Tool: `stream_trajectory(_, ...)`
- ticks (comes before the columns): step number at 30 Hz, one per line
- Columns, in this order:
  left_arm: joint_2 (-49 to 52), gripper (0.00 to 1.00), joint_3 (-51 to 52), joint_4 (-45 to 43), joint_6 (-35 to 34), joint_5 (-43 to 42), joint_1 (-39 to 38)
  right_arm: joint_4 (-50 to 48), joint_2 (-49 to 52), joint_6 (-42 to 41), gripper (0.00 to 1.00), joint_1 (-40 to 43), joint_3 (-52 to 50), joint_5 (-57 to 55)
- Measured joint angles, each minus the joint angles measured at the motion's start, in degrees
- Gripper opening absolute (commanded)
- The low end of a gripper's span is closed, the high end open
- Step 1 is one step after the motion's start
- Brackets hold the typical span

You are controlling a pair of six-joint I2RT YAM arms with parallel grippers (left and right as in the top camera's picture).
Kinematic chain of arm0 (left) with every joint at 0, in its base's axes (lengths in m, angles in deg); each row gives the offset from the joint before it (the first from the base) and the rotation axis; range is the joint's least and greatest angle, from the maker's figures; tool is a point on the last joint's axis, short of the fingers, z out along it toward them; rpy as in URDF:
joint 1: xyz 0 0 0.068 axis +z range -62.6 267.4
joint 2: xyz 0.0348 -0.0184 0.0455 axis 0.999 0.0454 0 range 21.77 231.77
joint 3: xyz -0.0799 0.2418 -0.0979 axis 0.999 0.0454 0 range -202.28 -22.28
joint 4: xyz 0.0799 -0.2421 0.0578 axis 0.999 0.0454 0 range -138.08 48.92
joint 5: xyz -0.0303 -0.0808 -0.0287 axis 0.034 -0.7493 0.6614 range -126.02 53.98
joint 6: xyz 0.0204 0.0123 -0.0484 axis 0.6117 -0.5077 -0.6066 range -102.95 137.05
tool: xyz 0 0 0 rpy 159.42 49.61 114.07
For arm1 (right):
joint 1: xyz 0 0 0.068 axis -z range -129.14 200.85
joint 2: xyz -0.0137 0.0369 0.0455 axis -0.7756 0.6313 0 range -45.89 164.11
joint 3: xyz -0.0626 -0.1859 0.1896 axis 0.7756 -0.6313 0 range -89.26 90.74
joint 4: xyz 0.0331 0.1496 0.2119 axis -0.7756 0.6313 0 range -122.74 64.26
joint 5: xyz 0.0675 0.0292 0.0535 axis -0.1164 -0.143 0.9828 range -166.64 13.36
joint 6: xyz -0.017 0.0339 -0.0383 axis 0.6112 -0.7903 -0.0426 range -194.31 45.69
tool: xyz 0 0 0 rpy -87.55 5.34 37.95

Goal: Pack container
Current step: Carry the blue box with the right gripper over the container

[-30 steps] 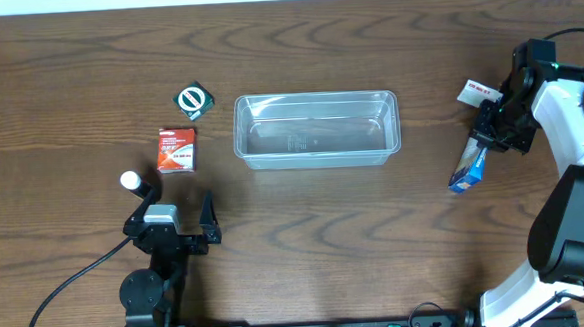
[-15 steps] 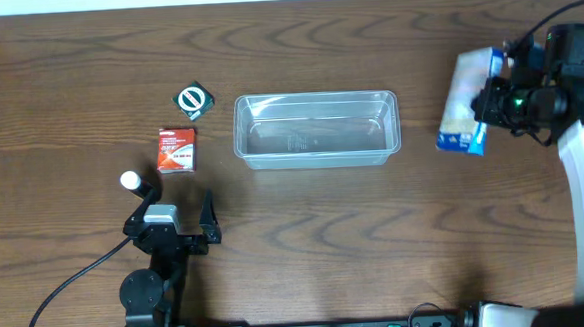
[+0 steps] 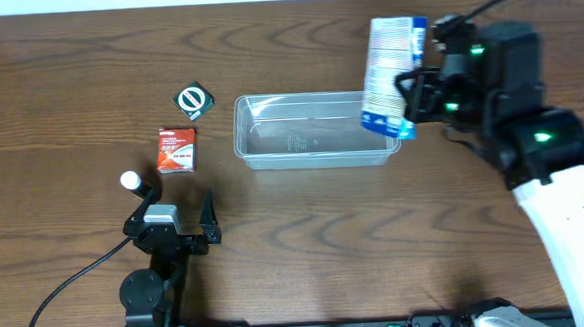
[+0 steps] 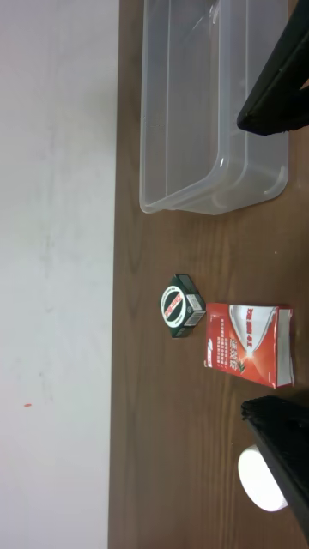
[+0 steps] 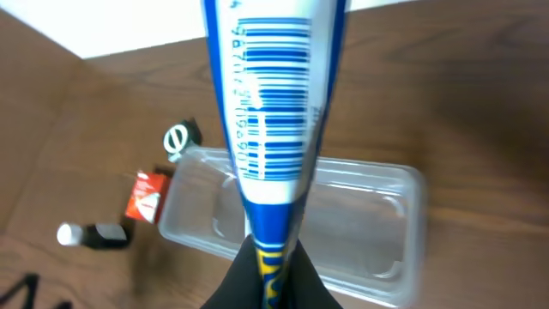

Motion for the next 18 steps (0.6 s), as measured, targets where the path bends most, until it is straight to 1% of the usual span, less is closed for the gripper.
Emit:
stream_trajectory(2, 0.0, 0.98, 0.0, 0.0, 0.0, 0.0, 0.0, -1.1, 1.2, -5.7, 0.01, -3.3, 0.0, -3.9)
stream_trajectory(5, 0.0, 0.98, 0.0, 0.0, 0.0, 0.0, 0.0, -3.0, 3.1, -12.0, 0.01, -7.2, 0.0, -9.4)
stream_trajectory(8, 0.0, 0.98, 0.0, 0.0, 0.0, 0.0, 0.0, -1.8, 5.3, -18.1, 0.01, -10.0, 0.0, -15.2)
stream_trajectory(11, 0.0, 0.98, 0.0, 0.0, 0.0, 0.0, 0.0, -1.1, 7.3, -23.6, 0.01, -11.2, 0.0, -19.5)
stream_trajectory(14, 0.0, 0.98, 0.0, 0.0, 0.0, 0.0, 0.0, -1.1, 9.6, -30.8, 0.01, -11.6, 0.0, -23.4)
stream_trajectory(18, 0.0, 0.98, 0.0, 0.0, 0.0, 0.0, 0.0, -2.0, 12.1, -39.8, 0.01, -12.4, 0.0, -26.4)
